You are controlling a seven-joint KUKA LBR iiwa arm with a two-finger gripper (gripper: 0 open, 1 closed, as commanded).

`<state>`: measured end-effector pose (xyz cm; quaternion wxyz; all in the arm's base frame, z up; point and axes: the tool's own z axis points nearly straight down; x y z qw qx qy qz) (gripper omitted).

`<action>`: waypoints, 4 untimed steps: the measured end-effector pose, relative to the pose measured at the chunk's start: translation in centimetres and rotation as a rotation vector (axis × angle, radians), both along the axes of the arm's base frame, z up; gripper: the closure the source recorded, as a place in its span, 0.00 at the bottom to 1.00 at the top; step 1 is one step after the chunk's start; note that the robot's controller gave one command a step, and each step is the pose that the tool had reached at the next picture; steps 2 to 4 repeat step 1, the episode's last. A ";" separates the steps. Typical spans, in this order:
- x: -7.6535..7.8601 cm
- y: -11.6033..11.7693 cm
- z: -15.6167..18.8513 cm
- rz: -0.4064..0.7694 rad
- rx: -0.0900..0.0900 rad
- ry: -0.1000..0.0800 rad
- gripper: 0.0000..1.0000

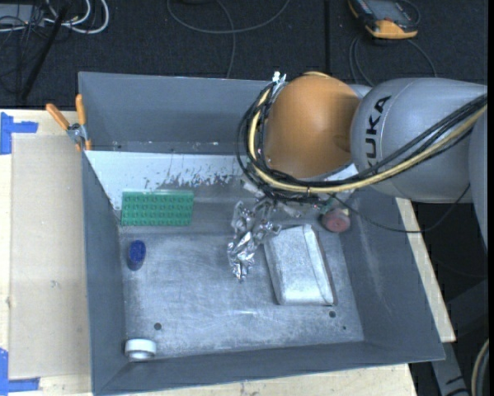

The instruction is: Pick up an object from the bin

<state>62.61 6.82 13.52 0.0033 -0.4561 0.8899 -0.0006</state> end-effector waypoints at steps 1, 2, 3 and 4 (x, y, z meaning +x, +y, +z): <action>0.0 0.1 0.3 -0.005 0.001 0.005 1.00; 0.0 0.1 0.3 -0.005 0.001 0.005 1.00; 0.0 0.1 0.3 -0.005 0.001 0.005 1.00; 0.0 0.1 0.3 -0.005 0.001 0.005 1.00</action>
Offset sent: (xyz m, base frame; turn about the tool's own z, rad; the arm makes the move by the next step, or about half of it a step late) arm 0.0000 0.0000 0.0034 0.0000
